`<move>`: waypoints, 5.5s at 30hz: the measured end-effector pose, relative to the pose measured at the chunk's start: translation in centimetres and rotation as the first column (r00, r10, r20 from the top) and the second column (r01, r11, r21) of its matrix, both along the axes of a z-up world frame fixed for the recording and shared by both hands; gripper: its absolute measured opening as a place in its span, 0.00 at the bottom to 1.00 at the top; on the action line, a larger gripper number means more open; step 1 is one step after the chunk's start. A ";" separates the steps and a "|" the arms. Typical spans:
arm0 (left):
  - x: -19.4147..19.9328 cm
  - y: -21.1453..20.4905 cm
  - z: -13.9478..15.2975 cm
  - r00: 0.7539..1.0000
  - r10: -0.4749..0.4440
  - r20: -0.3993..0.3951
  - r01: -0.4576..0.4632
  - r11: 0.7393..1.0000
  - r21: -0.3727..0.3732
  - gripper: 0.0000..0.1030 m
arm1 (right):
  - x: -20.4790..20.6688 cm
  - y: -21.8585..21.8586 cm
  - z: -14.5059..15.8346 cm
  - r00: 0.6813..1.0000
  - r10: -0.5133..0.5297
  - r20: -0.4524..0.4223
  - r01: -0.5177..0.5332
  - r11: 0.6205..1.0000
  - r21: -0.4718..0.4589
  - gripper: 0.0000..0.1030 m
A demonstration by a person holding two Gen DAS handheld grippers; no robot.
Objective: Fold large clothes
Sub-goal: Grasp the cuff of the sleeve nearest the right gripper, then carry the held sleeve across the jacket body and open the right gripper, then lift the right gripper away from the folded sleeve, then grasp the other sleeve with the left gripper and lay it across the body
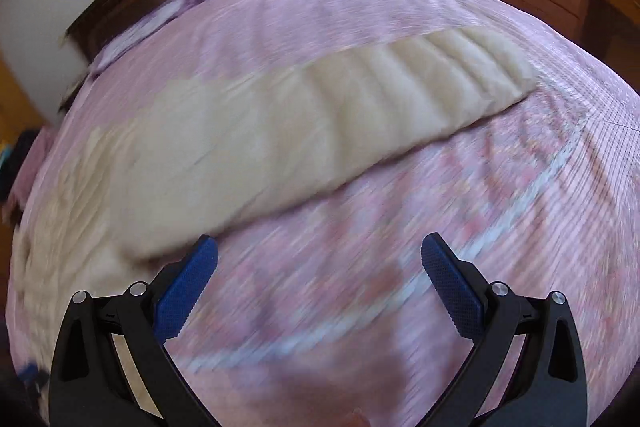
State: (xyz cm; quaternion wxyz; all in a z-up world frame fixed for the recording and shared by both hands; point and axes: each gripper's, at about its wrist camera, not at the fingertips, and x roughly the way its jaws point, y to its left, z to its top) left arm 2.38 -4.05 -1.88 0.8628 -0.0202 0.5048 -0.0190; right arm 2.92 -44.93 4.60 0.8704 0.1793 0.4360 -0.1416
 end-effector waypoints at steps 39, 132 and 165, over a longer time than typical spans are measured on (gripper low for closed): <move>0.2 -0.7 -4.3 0.998 0.014 -0.053 -0.012 0.999 0.031 0.97 | -0.6 -7.8 0.2 0.986 -0.114 0.124 0.110 0.993 0.044 0.10; 5.0 0.0 4.3 0.977 -0.193 0.088 0.186 0.979 0.078 0.97 | -1.6 19.6 3.7 0.947 0.315 0.057 -0.317 0.948 0.026 0.75; 16.5 -7.7 8.6 0.929 -0.265 0.257 0.272 0.962 0.010 0.06 | -2.6 14.3 -0.5 0.974 0.225 0.039 -0.228 0.964 0.135 0.76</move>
